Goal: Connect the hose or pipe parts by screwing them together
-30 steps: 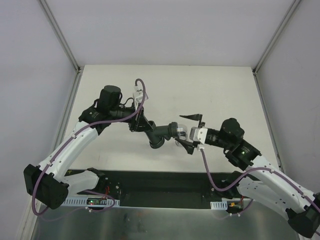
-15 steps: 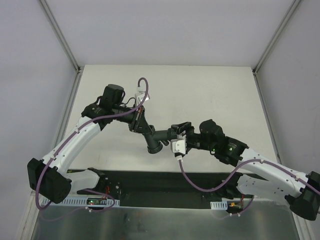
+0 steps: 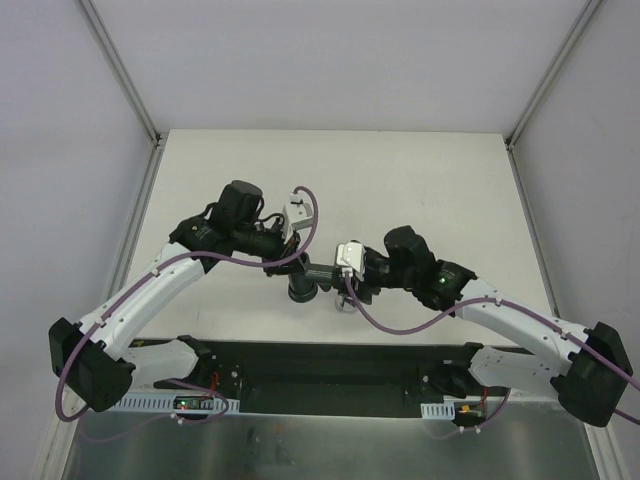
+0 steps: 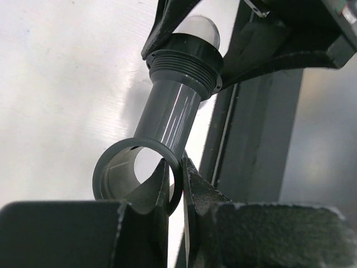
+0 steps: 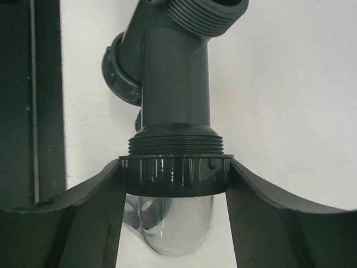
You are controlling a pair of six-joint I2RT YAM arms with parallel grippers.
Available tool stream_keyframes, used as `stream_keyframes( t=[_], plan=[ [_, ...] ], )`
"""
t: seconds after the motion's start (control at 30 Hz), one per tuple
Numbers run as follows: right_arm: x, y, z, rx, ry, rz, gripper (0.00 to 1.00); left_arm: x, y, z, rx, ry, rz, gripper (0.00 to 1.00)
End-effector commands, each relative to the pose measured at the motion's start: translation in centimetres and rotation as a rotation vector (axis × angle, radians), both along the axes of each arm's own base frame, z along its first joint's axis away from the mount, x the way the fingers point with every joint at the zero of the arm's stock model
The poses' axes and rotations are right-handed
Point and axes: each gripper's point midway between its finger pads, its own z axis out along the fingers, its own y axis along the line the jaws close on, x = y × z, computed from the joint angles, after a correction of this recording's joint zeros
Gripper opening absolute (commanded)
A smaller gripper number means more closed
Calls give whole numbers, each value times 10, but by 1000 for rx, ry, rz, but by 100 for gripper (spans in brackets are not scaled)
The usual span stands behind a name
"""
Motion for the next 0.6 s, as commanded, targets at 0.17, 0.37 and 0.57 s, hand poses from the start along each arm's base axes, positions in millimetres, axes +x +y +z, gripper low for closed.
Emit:
stream_keyframes(
  t=[0.17,0.37,0.57],
  plan=[
    [21,29,79,526,602,-63,27,-5,-13,22,-136,-359,-106,0],
    [40,33,89,656,924,-52,20,-9,-10,32,-219,-505,-108,0],
    [65,31,83,695,1189,-178,38,0,-3,21,-177,-541,-61,0]
  ],
)
